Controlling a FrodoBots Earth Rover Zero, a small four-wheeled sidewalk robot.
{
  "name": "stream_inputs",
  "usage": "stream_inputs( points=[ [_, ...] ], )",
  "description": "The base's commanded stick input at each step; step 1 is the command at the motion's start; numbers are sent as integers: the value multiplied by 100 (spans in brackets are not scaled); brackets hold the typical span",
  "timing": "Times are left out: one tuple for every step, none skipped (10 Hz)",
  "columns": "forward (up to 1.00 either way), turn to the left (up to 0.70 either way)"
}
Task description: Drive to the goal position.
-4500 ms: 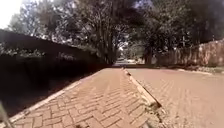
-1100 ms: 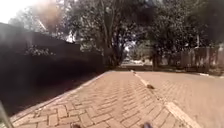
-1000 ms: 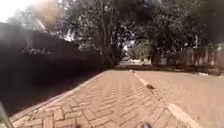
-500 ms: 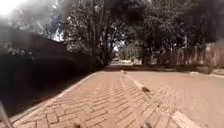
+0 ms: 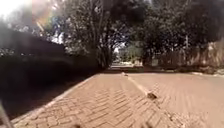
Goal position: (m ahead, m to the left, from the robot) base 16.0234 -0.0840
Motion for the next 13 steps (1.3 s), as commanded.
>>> stream_inputs(
  points=[
    [70, 0],
    [70, 0],
    [70, 0],
    [70, 0],
    [70, 0],
    [70, -14],
    [70, -32],
    [70, -34],
    [70, -34],
    [70, -16],
    [70, 0],
    [70, 0],
    [70, 0]
  ],
)
